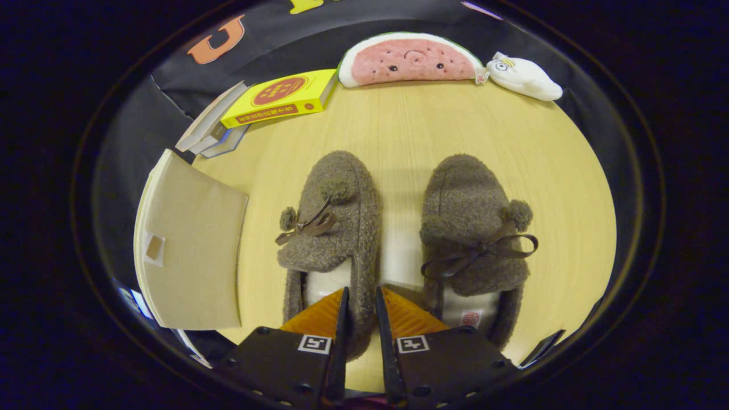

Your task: Open the storage box then place both shoes into the box .Put the left shoe in first, then the right shoe, with the right side of both shoes facing outward in a uniform manner.

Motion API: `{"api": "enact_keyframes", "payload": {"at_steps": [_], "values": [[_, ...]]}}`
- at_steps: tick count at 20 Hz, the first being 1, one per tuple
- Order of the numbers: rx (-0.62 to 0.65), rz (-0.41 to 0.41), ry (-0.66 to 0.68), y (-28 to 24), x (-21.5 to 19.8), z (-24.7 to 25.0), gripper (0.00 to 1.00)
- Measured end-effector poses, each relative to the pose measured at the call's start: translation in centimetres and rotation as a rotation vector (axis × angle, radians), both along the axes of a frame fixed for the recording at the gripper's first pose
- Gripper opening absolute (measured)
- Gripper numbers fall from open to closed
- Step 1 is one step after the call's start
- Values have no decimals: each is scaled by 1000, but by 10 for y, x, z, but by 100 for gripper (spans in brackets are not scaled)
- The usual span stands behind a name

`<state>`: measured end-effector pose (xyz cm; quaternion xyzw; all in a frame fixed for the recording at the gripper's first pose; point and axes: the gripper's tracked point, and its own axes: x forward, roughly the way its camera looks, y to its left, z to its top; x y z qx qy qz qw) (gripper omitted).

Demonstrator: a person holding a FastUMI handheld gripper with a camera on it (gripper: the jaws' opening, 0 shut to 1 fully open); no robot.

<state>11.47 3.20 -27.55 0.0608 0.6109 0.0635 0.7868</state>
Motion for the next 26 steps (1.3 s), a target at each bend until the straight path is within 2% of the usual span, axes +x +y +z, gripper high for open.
{"api": "enact_keyframes", "payload": {"at_steps": [1,7,14,22,26], "values": [[-11,-21,1,-5,-1,2,0],[42,-61,-48,-2,-16,35,0],[161,-80,-168,21,-46,115,0],[259,-31,-324,107,-64,199,0],[278,13,-354,172,-67,213,0]]}}
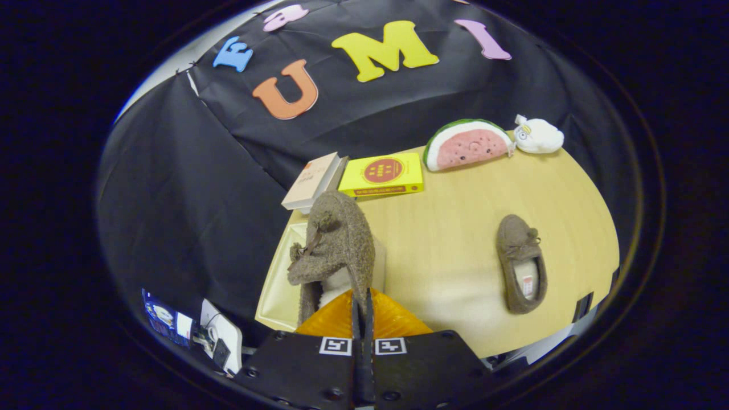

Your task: Open the storage box then place both shoes into the box .Put the left shoe in first, then the right shoe, with the right side of both shoes facing outward in a uniform manner.

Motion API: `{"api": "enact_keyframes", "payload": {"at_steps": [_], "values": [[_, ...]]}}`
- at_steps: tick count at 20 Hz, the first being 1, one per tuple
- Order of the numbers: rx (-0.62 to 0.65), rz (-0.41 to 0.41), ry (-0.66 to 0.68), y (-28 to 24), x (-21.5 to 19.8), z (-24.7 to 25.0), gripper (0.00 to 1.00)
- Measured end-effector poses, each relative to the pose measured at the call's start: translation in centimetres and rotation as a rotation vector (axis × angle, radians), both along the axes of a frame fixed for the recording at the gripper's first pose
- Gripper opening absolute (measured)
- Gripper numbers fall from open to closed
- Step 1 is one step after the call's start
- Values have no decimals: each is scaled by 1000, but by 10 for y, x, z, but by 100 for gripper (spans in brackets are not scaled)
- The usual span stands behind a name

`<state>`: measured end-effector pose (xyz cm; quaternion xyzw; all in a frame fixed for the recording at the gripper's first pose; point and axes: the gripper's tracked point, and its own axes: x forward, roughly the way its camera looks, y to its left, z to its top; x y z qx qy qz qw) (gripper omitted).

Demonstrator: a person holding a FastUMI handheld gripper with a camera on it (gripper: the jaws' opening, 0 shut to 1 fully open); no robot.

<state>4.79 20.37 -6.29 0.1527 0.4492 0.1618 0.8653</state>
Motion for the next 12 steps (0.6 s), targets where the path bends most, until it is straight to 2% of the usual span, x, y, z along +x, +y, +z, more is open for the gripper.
{"api": "enact_keyframes", "payload": {"at_steps": [3,5,12], "values": [[9,29,8,46,7,-4,0],[6,16,10,69,17,-15,0],[-37,1,84,135,47,-79,0]]}}
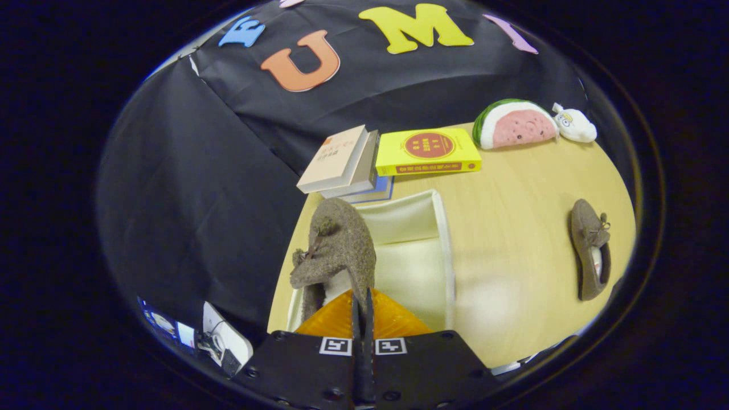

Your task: Open the storage box then place both shoes into the box .Put the left shoe in first, then the right shoe, with the right side of both shoes facing outward in a uniform manner.

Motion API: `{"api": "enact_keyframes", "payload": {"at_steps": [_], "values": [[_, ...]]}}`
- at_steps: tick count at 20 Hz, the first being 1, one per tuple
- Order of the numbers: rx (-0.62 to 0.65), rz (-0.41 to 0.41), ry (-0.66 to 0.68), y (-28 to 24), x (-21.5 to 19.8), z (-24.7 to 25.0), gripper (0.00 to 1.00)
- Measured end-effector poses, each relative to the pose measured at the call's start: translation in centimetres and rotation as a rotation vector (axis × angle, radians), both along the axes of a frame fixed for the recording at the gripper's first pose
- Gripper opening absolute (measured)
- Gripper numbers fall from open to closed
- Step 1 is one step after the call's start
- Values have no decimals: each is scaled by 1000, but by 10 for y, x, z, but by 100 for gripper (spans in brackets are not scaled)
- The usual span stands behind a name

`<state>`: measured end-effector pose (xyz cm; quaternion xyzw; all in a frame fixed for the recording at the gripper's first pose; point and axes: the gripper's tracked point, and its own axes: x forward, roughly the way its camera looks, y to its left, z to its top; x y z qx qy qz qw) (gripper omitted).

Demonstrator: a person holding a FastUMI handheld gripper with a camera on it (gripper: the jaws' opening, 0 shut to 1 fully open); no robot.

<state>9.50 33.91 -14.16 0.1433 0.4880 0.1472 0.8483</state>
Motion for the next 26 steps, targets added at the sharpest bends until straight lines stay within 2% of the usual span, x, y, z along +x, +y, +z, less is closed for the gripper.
{"api": "enact_keyframes", "payload": {"at_steps": [2,8,11,13,15,16,18,20,24,25,26], "values": [[-36,-15,46,9,3,-23,0],[-164,19,129,31,-1,-67,0],[-208,105,161,51,-12,-79,0],[-243,133,173,53,-16,-86,0],[-240,139,171,56,-16,-90,0],[-230,147,170,55,-15,-87,4],[-158,171,154,60,-18,-70,5],[-117,196,101,55,-18,-50,39],[-89,213,31,26,-29,-12,87],[-80,215,16,18,-31,-3,96],[-79,212,-2,7,-34,6,96]]}}
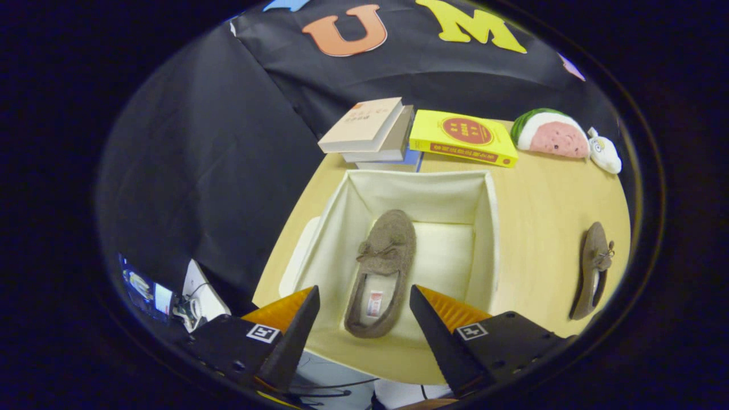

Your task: Open the storage box then place both shoes into the box .Put the left shoe in first, then the right shoe, with the right side of both shoes facing outward in a uniform manner.

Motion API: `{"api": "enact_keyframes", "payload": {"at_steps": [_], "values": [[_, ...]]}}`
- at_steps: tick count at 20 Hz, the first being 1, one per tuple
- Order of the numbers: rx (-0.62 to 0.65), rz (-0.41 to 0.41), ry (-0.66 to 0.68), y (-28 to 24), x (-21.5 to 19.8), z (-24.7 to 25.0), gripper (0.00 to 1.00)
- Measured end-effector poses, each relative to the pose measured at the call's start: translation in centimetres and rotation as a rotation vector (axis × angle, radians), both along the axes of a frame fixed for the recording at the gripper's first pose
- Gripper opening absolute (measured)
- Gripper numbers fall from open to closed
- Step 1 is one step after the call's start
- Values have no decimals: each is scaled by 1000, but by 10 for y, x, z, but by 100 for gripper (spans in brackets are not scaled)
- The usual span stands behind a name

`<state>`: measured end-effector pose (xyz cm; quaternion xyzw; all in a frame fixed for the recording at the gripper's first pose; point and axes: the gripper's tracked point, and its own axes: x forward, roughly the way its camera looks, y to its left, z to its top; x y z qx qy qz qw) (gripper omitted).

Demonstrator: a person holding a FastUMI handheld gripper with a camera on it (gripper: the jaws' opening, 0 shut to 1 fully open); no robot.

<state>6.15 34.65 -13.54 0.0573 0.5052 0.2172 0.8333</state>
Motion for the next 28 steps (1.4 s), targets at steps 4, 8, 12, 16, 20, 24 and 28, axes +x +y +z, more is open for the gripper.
{"api": "enact_keyframes", "payload": {"at_steps": [4,8,12,16,20,24,28], "values": [[1,5,-95,-50,-5,27,96],[-38,-59,-129,-124,-4,29,96],[-62,-175,-125,-207,7,15,96],[-119,-250,-82,-283,17,-16,96],[-162,-338,-26,-359,24,-45,96],[-209,-401,-2,-420,30,-64,96],[-277,-440,18,-458,36,-90,97]]}}
